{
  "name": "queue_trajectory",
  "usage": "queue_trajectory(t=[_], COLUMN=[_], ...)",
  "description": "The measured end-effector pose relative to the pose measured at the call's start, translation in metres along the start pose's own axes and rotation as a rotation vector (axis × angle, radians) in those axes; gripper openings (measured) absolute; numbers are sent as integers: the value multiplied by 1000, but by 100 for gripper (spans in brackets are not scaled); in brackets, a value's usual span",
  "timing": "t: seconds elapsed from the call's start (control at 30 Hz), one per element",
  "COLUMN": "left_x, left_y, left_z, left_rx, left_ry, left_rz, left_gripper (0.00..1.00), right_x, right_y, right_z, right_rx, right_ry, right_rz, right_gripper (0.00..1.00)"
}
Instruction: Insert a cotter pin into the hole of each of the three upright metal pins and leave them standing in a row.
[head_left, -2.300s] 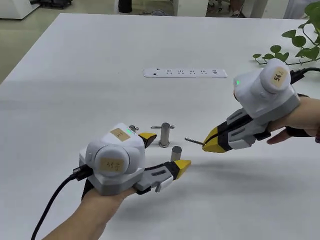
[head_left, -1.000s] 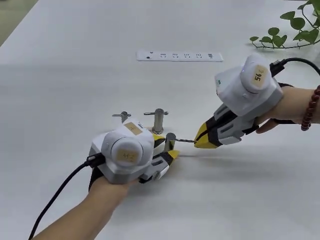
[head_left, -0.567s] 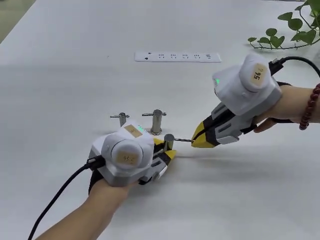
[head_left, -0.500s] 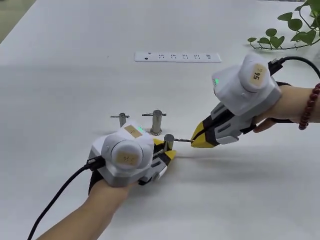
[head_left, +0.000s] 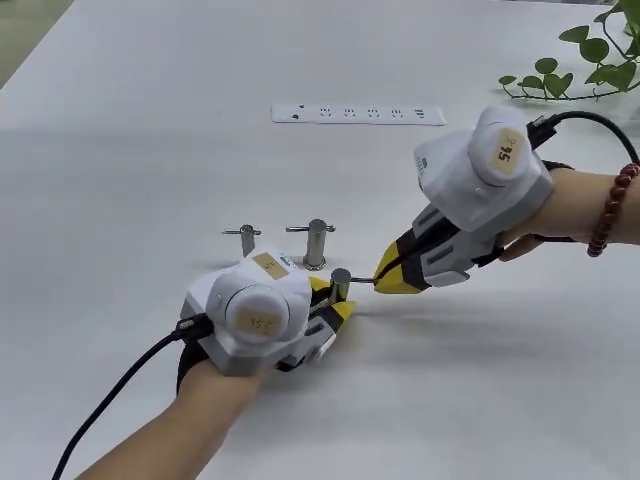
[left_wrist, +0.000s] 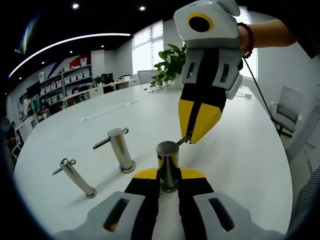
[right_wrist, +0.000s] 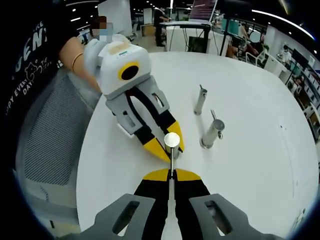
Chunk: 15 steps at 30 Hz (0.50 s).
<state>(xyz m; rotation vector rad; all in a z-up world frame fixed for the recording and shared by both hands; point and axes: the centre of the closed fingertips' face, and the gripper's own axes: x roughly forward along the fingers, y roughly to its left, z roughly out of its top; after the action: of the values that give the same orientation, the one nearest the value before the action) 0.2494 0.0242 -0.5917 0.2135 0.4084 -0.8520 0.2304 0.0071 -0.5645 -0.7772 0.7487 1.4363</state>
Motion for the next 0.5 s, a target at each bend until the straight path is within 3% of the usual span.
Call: queue_trajectory(t=[0.5], left_x=[0], left_y=[0], left_z=[0], left_rx=[-18], left_ry=[-8], left_rz=[11], left_gripper=[10], right_x=[3], right_y=[-2], right_z=[6], right_rx=[-44], right_ry=[3], right_rz=[-4], right_gripper=[0])
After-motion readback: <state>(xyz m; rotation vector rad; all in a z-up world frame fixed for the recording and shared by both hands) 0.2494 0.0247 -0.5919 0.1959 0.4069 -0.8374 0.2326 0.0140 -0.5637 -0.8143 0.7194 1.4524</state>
